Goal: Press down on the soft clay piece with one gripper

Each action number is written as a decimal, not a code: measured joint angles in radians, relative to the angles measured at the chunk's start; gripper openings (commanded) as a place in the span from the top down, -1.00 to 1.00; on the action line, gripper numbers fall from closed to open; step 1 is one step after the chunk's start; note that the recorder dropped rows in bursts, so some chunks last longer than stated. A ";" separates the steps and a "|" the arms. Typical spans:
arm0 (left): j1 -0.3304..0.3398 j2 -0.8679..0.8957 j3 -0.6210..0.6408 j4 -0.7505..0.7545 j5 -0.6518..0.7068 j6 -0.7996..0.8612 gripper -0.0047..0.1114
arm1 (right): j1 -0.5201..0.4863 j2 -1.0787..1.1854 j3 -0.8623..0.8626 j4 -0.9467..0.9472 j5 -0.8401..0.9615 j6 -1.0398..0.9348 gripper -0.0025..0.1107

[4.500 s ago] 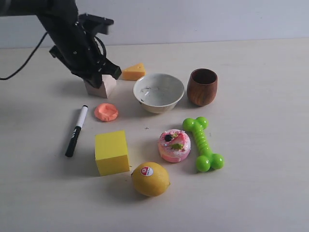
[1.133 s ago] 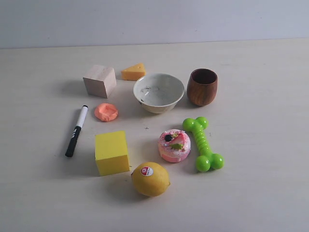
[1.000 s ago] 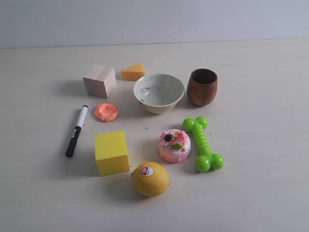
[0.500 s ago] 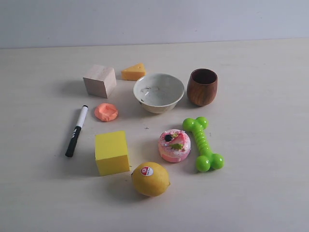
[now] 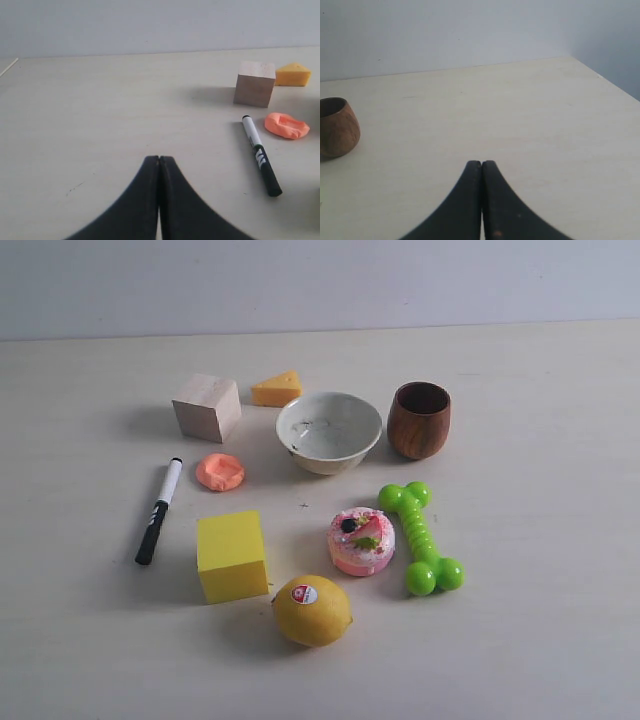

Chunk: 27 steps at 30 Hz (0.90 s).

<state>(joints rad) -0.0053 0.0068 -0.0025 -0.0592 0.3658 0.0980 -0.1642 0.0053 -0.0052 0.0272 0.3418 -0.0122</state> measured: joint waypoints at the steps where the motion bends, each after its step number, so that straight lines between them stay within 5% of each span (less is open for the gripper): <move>1: 0.000 0.000 0.000 0.000 0.000 -0.008 0.90 | 0.000 0.000 0.000 0.000 0.000 0.000 0.96; 27: 0.000 0.000 0.000 0.000 0.000 -0.046 0.90 | 0.000 0.000 0.000 0.000 0.000 0.000 0.96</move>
<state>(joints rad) -0.0053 0.0068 -0.0025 -0.0592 0.3658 0.0524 -0.1642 0.0053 -0.0052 0.0272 0.3418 -0.0122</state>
